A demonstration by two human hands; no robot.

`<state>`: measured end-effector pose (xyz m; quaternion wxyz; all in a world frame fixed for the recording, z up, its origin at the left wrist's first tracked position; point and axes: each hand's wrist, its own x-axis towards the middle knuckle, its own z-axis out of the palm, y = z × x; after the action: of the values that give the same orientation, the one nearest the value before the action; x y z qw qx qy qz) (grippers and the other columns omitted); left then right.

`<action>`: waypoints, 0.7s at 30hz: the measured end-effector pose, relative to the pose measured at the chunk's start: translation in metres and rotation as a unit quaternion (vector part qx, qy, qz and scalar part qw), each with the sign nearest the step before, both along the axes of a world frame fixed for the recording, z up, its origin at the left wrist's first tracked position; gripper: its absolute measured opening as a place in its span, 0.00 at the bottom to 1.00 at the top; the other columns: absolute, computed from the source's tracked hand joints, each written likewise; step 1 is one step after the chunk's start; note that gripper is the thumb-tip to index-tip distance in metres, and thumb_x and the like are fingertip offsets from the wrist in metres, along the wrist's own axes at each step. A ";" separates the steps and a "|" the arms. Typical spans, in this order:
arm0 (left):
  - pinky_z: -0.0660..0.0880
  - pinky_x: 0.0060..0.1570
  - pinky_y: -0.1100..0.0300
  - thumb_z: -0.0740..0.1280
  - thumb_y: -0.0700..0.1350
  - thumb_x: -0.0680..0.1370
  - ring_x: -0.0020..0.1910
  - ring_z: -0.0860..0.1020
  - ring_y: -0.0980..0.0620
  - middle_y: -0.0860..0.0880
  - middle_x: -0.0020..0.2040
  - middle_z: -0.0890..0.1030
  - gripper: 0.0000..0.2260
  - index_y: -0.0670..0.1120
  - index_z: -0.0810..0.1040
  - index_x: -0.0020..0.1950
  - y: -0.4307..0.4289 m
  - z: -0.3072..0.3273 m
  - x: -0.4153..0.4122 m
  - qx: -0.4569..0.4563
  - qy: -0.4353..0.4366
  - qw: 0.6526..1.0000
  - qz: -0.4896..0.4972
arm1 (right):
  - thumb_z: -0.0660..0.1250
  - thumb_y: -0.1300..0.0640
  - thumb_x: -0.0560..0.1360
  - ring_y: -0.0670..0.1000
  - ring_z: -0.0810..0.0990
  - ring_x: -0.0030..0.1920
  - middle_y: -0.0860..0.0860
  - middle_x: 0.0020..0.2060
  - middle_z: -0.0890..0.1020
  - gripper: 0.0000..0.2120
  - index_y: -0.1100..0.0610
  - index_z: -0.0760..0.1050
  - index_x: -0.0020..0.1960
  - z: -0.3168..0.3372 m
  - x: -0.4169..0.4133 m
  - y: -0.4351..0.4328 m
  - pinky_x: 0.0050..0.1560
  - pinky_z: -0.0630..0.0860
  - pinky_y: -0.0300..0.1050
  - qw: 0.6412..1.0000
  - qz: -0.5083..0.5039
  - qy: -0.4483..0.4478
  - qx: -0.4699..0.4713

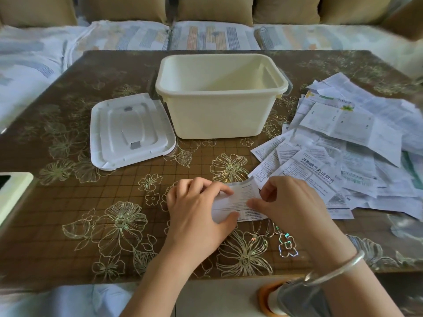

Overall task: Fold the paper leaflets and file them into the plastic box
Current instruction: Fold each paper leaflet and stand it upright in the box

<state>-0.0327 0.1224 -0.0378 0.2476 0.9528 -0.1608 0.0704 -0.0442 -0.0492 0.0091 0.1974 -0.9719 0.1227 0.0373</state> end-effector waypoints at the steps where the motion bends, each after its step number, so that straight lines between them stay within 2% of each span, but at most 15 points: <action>1: 0.51 0.55 0.62 0.63 0.68 0.66 0.54 0.61 0.59 0.63 0.51 0.70 0.21 0.64 0.75 0.57 0.000 0.001 0.001 0.007 0.006 1.000 -0.004 | 0.72 0.43 0.70 0.47 0.76 0.41 0.43 0.37 0.78 0.13 0.49 0.72 0.37 -0.001 0.000 0.000 0.38 0.72 0.43 1.000 0.002 -0.008 0.012; 6: 0.50 0.53 0.62 0.62 0.68 0.65 0.55 0.60 0.59 0.64 0.52 0.68 0.24 0.65 0.72 0.60 0.003 0.007 0.005 0.032 0.028 0.999 -0.018 | 0.71 0.45 0.71 0.42 0.76 0.32 0.44 0.32 0.79 0.11 0.49 0.73 0.38 -0.005 -0.001 -0.005 0.33 0.71 0.40 0.994 0.000 -0.042 0.100; 9: 0.49 0.54 0.61 0.61 0.69 0.65 0.59 0.61 0.57 0.64 0.54 0.68 0.27 0.65 0.71 0.62 0.003 0.008 0.005 0.044 0.039 0.998 -0.024 | 0.66 0.40 0.73 0.40 0.74 0.24 0.45 0.26 0.81 0.14 0.51 0.79 0.40 0.003 -0.003 -0.007 0.27 0.68 0.34 0.970 -0.001 -0.037 0.242; 10: 0.50 0.55 0.61 0.60 0.70 0.65 0.59 0.61 0.57 0.64 0.54 0.68 0.27 0.64 0.72 0.62 0.003 0.008 0.005 0.043 0.040 0.998 -0.024 | 0.63 0.39 0.73 0.41 0.77 0.25 0.45 0.29 0.83 0.17 0.51 0.80 0.41 0.005 -0.005 -0.006 0.28 0.69 0.35 0.952 0.008 -0.032 0.305; 12: 0.51 0.55 0.60 0.60 0.71 0.64 0.59 0.62 0.56 0.63 0.53 0.67 0.28 0.62 0.73 0.61 0.004 0.007 0.004 0.032 0.033 0.999 -0.026 | 0.58 0.39 0.73 0.46 0.83 0.36 0.47 0.36 0.85 0.20 0.52 0.82 0.46 0.005 -0.011 -0.006 0.36 0.75 0.43 0.919 0.037 -0.038 0.390; 14: 0.52 0.56 0.59 0.57 0.72 0.64 0.58 0.63 0.56 0.63 0.52 0.66 0.29 0.61 0.74 0.59 0.005 0.006 0.005 0.032 0.030 0.999 -0.025 | 0.57 0.42 0.76 0.47 0.83 0.44 0.44 0.41 0.85 0.18 0.50 0.82 0.49 -0.004 -0.019 -0.005 0.44 0.78 0.46 0.921 0.084 -0.083 0.370; 17: 0.52 0.56 0.60 0.54 0.73 0.62 0.59 0.62 0.57 0.63 0.54 0.67 0.31 0.61 0.74 0.60 0.006 0.007 0.006 0.041 0.034 0.998 -0.023 | 0.61 0.47 0.79 0.38 0.81 0.46 0.38 0.43 0.83 0.11 0.47 0.81 0.51 -0.021 -0.029 0.000 0.46 0.75 0.35 0.943 0.136 -0.174 0.250; 18: 0.52 0.57 0.60 0.53 0.72 0.62 0.60 0.62 0.56 0.63 0.55 0.67 0.31 0.60 0.74 0.59 0.006 0.008 0.006 0.046 0.033 0.998 -0.022 | 0.62 0.48 0.79 0.36 0.80 0.49 0.36 0.45 0.83 0.10 0.47 0.81 0.52 -0.027 -0.030 0.002 0.49 0.75 0.35 0.942 0.150 -0.195 0.228; 21: 0.52 0.59 0.58 0.51 0.72 0.62 0.61 0.62 0.56 0.61 0.57 0.69 0.32 0.56 0.75 0.57 0.005 0.009 0.004 0.062 0.037 0.997 -0.018 | 0.62 0.51 0.77 0.38 0.76 0.59 0.37 0.52 0.82 0.11 0.50 0.82 0.54 -0.043 -0.028 0.004 0.58 0.75 0.44 0.933 0.196 -0.238 0.188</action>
<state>-0.0288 0.1279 -0.0293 0.1948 0.9653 -0.1728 0.0200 -0.0722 -0.0447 -0.0340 0.3886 -0.9022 -0.1300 -0.1349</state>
